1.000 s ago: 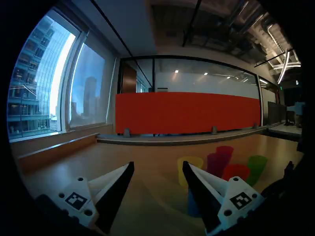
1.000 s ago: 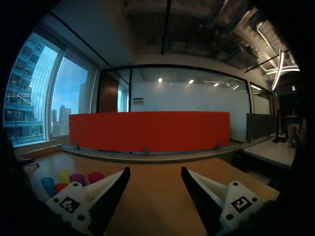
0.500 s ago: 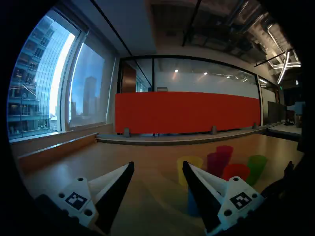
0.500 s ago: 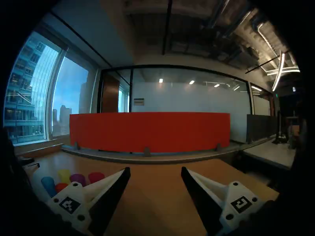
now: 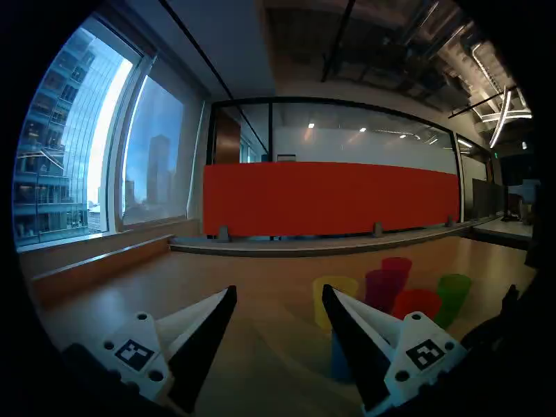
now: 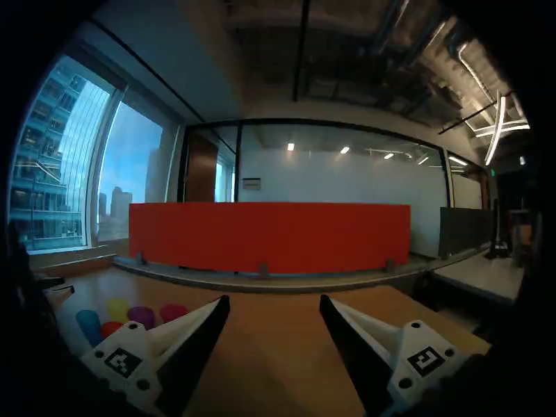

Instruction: Pour water

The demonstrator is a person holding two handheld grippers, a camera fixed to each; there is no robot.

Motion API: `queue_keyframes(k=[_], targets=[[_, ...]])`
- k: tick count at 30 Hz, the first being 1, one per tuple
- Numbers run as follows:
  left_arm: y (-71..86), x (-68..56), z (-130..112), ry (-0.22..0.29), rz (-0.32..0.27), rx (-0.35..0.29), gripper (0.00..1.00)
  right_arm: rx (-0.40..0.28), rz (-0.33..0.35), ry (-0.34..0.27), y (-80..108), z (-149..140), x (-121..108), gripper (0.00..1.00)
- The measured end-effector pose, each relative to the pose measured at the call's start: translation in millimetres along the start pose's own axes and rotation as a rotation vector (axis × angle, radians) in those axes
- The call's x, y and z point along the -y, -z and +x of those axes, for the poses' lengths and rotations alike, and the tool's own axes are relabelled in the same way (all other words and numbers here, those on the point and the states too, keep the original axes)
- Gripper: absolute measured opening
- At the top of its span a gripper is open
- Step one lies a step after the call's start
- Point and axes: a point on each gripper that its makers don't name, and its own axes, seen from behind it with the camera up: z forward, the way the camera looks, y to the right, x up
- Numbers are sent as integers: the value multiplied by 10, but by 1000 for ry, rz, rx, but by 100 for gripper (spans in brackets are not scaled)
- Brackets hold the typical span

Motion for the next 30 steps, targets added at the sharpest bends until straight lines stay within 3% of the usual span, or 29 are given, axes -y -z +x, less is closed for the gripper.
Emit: queue_keyframes(k=[18,30], targets=[[2,-5,3,0,0,0,91,-42,21,45,-67,-63,25,100],[0,-3,1,0,0,0,91,-57,9,1,-118,-282,-29,100]])
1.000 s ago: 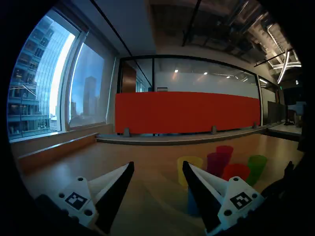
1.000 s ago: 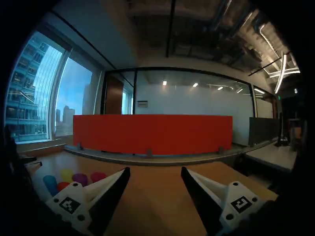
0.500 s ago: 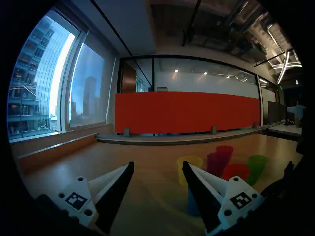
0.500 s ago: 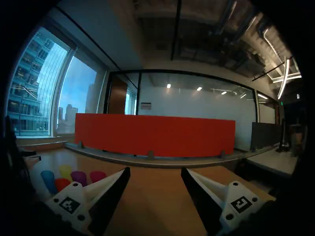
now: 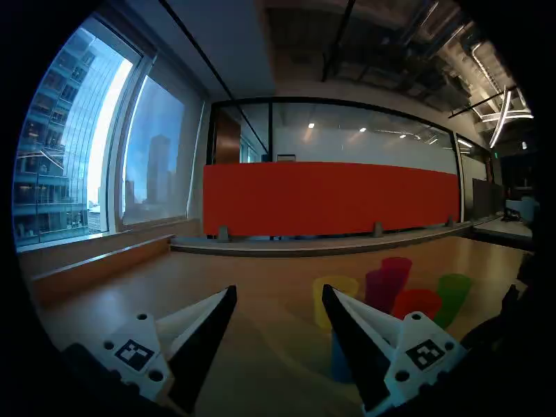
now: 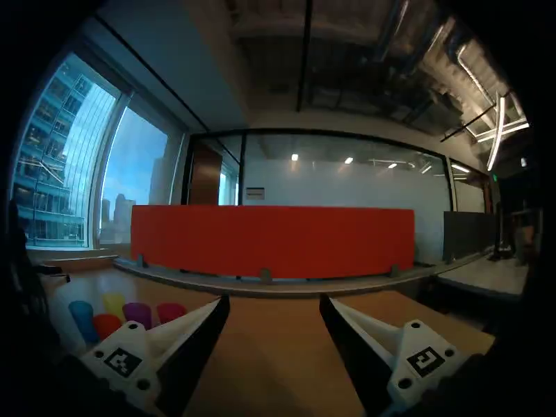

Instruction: Pour water

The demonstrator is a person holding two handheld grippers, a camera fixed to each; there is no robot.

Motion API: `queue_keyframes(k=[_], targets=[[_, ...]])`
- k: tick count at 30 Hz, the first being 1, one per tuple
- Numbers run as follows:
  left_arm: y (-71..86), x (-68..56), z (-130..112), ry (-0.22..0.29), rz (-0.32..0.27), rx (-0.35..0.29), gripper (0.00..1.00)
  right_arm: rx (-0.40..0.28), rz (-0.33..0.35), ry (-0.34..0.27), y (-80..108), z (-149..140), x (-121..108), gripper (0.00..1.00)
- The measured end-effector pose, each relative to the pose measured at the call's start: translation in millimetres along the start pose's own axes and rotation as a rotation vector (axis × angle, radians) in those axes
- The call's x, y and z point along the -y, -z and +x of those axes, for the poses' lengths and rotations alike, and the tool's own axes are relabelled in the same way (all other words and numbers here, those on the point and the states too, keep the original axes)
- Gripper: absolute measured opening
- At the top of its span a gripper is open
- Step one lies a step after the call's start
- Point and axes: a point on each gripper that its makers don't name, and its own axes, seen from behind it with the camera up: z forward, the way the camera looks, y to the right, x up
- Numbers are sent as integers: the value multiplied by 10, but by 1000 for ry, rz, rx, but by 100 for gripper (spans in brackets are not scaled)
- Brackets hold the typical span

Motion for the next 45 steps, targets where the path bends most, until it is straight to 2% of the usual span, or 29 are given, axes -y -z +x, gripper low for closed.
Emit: queue_keyframes(k=[6,18,29,45], targets=[[-1,-2,2,0,0,0,91,9,-32,-13,-17,-182,-114,100],[2,-5,-3,0,0,0,91,31,-39,-53,-7,-416,-240,100],[2,-3,-3,0,0,0,91,24,-30,-34,-28,-477,-214,100],[-1,-9,3,0,0,0,91,50,-43,-34,-24,-613,-255,100]])
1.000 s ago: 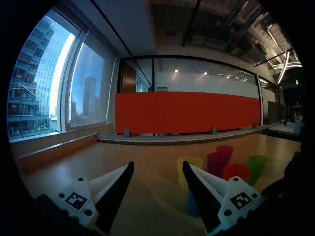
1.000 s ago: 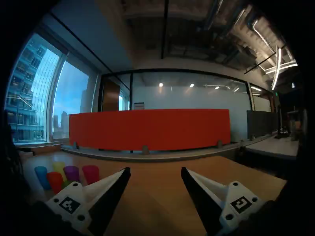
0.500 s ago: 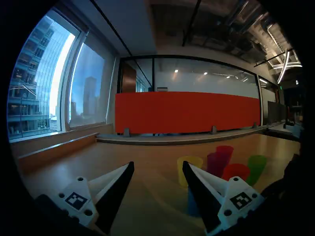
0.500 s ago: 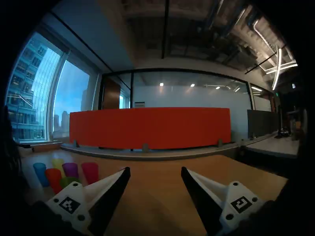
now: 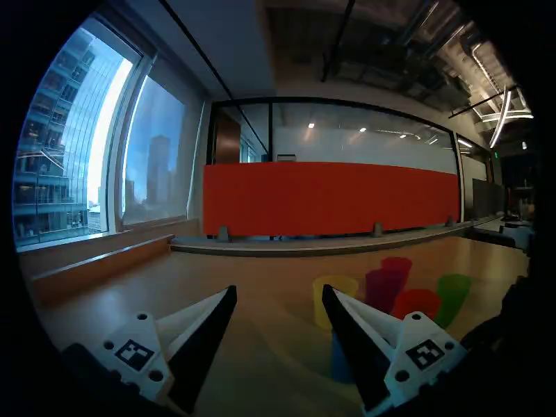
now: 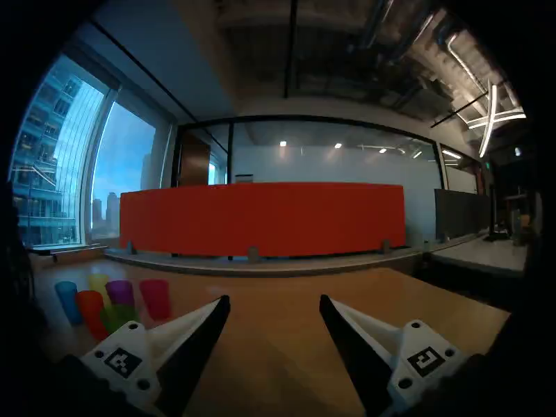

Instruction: Pour water

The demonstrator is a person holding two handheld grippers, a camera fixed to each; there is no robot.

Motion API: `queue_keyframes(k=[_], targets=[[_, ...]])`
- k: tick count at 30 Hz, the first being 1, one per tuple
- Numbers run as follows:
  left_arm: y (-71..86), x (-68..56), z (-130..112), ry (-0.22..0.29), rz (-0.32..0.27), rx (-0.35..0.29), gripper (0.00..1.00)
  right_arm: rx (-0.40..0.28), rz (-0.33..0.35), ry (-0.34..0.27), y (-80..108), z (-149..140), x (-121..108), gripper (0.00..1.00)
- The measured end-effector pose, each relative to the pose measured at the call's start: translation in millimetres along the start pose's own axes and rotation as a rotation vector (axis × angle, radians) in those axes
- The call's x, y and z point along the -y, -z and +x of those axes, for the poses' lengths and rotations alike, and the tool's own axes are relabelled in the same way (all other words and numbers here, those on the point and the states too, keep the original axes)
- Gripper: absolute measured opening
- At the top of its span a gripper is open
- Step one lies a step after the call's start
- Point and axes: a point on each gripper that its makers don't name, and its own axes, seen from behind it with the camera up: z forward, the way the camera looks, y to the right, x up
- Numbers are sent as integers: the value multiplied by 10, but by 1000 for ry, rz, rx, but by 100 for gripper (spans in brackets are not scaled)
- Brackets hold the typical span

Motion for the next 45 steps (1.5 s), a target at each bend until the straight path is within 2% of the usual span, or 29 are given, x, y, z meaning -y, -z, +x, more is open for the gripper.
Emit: queue_keyframes(k=[21,45], targets=[[1,9,-4,0,0,0,91,40,-7,19,-12,-129,0,100],[4,4,-4,0,0,0,91,46,-15,18,-24,-140,-17,100]])
